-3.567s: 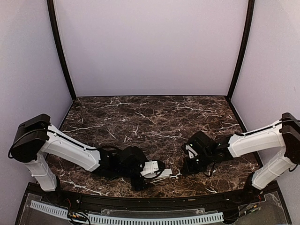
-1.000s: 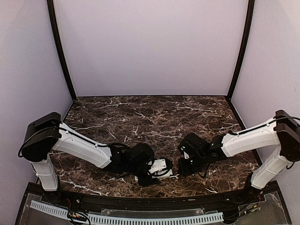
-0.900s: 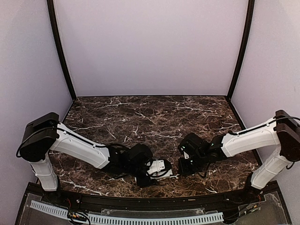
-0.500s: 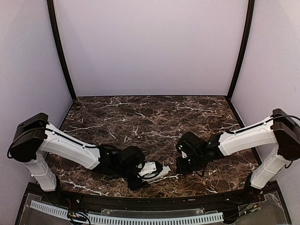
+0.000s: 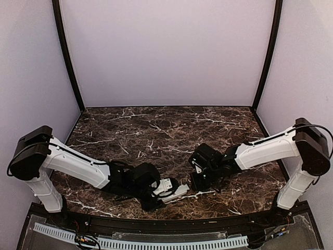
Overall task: Load the batteries into the remote control
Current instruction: Load the battery cover onto the remote control without the battery cover.
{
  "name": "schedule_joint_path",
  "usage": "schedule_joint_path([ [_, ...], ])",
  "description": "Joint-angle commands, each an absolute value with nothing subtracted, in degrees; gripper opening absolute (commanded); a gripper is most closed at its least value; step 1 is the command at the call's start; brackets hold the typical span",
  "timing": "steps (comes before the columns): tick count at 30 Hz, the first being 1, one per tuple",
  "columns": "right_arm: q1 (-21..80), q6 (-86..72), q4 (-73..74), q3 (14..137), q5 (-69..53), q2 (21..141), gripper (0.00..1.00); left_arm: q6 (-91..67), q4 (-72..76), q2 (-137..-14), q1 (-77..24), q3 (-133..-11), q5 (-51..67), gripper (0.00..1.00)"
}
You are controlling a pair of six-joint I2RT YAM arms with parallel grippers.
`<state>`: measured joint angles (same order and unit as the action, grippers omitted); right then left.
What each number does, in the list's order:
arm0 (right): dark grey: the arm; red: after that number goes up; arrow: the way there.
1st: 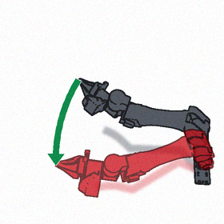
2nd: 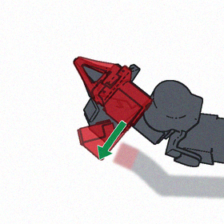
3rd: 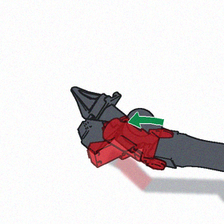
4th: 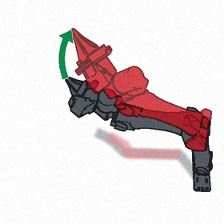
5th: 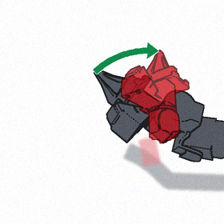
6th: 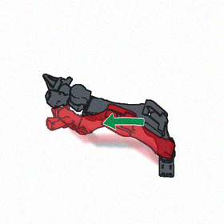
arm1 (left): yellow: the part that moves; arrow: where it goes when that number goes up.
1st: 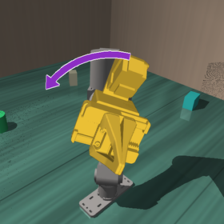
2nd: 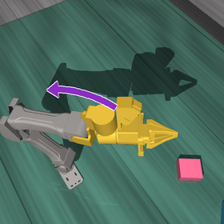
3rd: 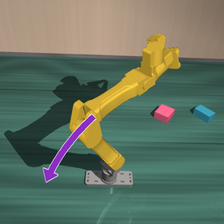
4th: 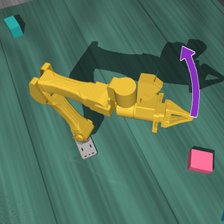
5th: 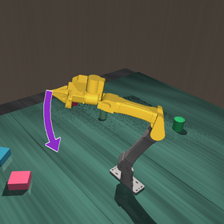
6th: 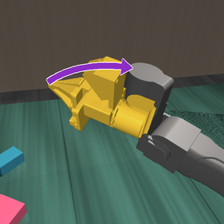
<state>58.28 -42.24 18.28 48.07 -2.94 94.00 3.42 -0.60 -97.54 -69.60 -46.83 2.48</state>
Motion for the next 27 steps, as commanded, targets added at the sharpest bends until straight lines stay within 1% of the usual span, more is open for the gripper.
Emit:
schedule_joint_path([
  [1, 58.34, -39.66, 18.83, 50.27, -2.99, 96.55, 0.0, 1.5, -6.06, -96.99, -69.79, -45.0, 2.27, 0.51],
  [5, 58.87, -39.55, 18.76, 51.24, -3.0, 97.31, 0.0, 1.75, -5.9, -97.24, -69.79, -45.0, 2.27, 0.44],
  [11, 59.15, -39.58, 19.6, 52.18, -2.26, 98.21, 0.0, 2.18, -5.89, -97.49, -69.79, -45.17, 2.51, 0.39],
  [27, 60.81, -43.05, 22.24, 52.76, -0.68, 98.5, 0.0, 2.88, -6.19, -98.13, -69.79, -45.7, 2.99, 0.36],
])
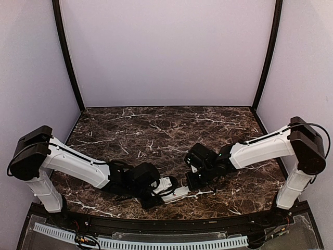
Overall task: Load the batteries into the remote control
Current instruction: Load the battery cover onto the remote control without the battery cover.
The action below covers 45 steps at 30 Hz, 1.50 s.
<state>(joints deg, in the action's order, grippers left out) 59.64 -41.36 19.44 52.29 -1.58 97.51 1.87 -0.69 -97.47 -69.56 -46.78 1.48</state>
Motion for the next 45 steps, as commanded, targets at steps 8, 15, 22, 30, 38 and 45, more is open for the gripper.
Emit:
schedule_joint_path([
  [8, 62.53, -44.88, 22.18, 53.77, -0.27, 99.43, 0.0, 2.9, -6.24, -98.32, -69.79, -45.78, 3.05, 0.36],
  [15, 62.92, -45.61, 22.04, 54.41, -0.2, 99.66, 0.0, 3.07, -6.28, -98.51, -69.79, -45.88, 3.05, 0.36],
  [22, 63.48, -46.03, 21.89, 55.19, -0.24, 100.88, 0.0, 3.33, -6.33, -98.7, -69.79, -46.05, 3.01, 0.35],
  [30, 63.87, -46.26, 21.44, 55.6, -0.32, 101.4, 0.0, 3.5, -6.33, -98.95, -69.79, -46.21, 3.09, 0.35],
  [38, 65.53, -47.93, 21.4, 56.52, -0.52, 103.27, 0.0, 3.73, -6.5, -99.22, -69.79, -46.41, 3.16, 0.34],
  [45, 67.14, -49.04, 20.76, 57.83, -0.94, 104.85, 0.0, 4.19, -6.43, -99.7, -69.79, -46.85, 3.04, 0.3],
])
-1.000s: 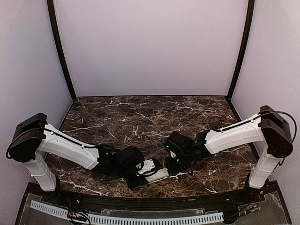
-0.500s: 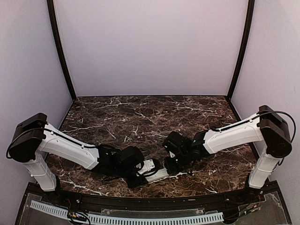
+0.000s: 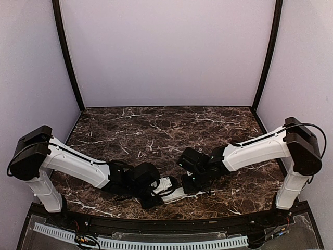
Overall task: Load the batteries into the remote control
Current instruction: Load the battery cover onto the remote control without the battery cover, then pick up the remote control from the center of the board.
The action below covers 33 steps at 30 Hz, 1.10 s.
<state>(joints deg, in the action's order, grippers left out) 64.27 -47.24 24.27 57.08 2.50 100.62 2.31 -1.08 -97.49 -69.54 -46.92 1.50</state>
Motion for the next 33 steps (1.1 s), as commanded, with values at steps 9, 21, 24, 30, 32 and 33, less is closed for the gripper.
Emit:
schedule_joint_path([
  [9, 69.06, -49.56, 19.48, 60.35, -2.56, 107.33, 0.0, 4.86, -4.98, -100.11, -69.79, -47.21, 2.75, 0.15],
  [21, 66.79, -47.34, 21.41, 58.62, -0.77, 103.77, 0.0, 5.61, -5.06, -99.67, -69.57, -46.53, 1.17, 0.05],
  [24, 63.95, -45.0, 23.46, 55.18, 1.87, 98.01, 0.05, 5.42, -4.75, -97.98, -69.45, -45.46, 0.66, 0.0],
  [30, 57.24, -39.42, 25.46, 50.36, 1.8, 84.87, 0.32, 4.95, -2.7, -93.42, -69.43, -44.28, -5.79, 0.0],
  [32, 55.98, -37.3, 25.61, 49.92, 0.62, 81.13, 0.41, 5.47, -2.02, -92.22, -69.43, -44.14, -9.16, 0.0],
  [33, 55.25, -35.63, 25.01, 49.73, -1.12, 79.64, 0.46, 5.77, -1.89, -91.64, -69.43, -44.17, -9.9, 0.0],
])
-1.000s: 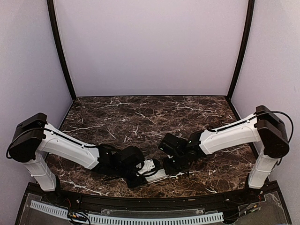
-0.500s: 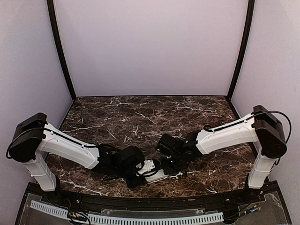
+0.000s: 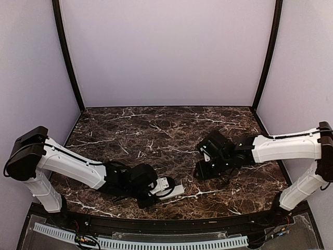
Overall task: Load the batteries into the remote control
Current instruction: Pick up the remote control from the center of the board, then pass from the left arm to the right
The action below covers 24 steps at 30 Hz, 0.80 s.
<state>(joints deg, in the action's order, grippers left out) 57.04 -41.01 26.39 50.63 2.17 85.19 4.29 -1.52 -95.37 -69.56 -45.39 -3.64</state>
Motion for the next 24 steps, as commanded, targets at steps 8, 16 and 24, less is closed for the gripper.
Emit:
schedule_joint_path([
  [8, 50.2, -21.0, 20.21, 53.51, -21.28, 66.54, 0.81, 21.24, 7.01, -76.62, -71.09, -43.19, -25.58, 0.0],
  [16, 50.57, -15.1, 16.75, 61.8, -32.62, 67.04, 0.78, 39.6, 14.71, -66.94, -73.97, -41.43, -31.9, 0.0],
  [24, 52.73, -13.92, 14.78, 66.82, -31.07, 72.38, 0.65, 41.73, 14.55, -65.85, -74.95, -41.57, -34.61, 0.0],
])
